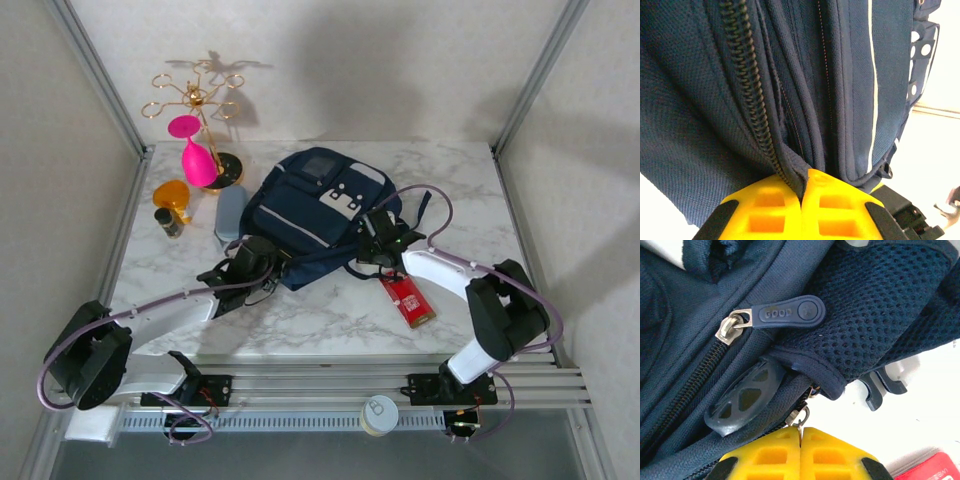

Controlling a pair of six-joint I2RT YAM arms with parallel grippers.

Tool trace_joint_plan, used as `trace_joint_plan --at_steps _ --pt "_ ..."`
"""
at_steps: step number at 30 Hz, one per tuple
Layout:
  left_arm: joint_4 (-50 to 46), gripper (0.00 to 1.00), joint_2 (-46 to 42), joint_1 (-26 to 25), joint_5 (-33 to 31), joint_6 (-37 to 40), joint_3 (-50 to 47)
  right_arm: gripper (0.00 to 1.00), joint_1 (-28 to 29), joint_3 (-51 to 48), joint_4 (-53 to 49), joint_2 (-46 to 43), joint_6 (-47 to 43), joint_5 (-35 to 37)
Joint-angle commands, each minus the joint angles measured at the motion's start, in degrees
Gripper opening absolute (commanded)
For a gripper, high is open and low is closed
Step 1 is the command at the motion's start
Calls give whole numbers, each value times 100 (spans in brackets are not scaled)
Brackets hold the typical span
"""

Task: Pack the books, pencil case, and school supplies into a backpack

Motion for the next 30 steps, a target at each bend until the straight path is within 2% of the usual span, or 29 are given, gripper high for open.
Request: trace_joint_plan --at_steps 1,2,3,7,9,14,16,19,23,26,30 --pt "-399 5 -153 265 -375 579 -25 13 -119 -149 -398 -548 -259 177" --pt "-400 20 -137 282 -239 739 46 27 -117 -230 -375 -730 -332 -154" --pt "-462 28 -135 292 -95 896 155 33 -120 -271 -370 -897 -405 -479" --pt "-808 41 -480 48 -150 1199 341 42 -268 -237 -500 -1322 -338 -1374" --pt "-773 45 -575 -95 -112 1270 385 45 -502 -67 -419 -1185 -93 -2054" --pt "-959 45 -35 -425 -201 1561 1127 47 -542 900 -358 -60 479 -2552" --pt "-1104 45 125 -576 -492 1715 1384 53 -515 1206 -230 315 450 -2426" --pt "-890 44 315 -588 -498 1805 1405 46 -508 1835 -436 973 203 -2553" --pt "-913 42 688 -418 -464 1912 1474 49 -500 2405 -654 1571 -119 -2413" --pt "-820 42 834 -274 -650 2109 1429 52 -521 2569 -1019 1614 -321 -1796" --pt "-598 41 1065 4 -358 2265 1277 58 -781 2474 -1070 1318 -385 -1220"
